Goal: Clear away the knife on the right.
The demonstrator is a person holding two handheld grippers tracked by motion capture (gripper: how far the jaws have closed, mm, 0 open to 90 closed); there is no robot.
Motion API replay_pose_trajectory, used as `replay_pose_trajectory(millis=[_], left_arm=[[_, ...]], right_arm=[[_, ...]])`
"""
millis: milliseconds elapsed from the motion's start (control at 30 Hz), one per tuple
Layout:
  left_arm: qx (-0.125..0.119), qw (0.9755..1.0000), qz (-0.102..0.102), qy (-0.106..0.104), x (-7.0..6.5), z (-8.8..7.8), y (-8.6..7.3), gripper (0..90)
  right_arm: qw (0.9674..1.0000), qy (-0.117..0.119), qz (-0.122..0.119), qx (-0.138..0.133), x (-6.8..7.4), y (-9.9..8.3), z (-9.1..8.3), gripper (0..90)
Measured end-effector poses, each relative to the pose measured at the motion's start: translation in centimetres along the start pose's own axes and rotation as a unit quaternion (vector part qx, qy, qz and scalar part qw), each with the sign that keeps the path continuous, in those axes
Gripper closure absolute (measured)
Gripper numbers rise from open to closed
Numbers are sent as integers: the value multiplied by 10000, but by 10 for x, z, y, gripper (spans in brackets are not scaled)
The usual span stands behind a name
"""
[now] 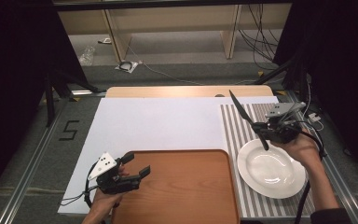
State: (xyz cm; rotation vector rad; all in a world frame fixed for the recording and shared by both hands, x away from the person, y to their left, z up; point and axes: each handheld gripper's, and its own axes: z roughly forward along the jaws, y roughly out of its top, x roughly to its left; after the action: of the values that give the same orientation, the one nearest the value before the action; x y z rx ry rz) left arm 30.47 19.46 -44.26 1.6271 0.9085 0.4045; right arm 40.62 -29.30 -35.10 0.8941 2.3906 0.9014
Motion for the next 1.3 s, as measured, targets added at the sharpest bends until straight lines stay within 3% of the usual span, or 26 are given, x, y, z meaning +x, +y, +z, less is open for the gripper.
replay_pose_trajectory(millis=[100,200,300,533,700,933,1300], left_arm=[[14,10000,2,3,0,0,0,163],[8,10000,16,-2,0,-1,0,164],[-1,10000,18,-4,0,-1,0,164],[-22,10000,2,16,0,-1,0,164],[-47,10000,14,29,0,-2,1,164],[-80,10000,9,56,0,-3,1,163],[-168,9998,-20,107,1,-5,2,164]], right_arm=[[9997,163,-12,-168,17,0,-4,800],[9995,265,-170,-88,31,3,-6,801],[9987,453,-160,-187,42,5,-6,801],[9966,745,-360,-49,70,6,9,800],[9951,917,-358,-12,85,7,18,800],[9911,1287,-325,60,109,9,28,800],[9836,1735,-268,415,142,4,49,800]])
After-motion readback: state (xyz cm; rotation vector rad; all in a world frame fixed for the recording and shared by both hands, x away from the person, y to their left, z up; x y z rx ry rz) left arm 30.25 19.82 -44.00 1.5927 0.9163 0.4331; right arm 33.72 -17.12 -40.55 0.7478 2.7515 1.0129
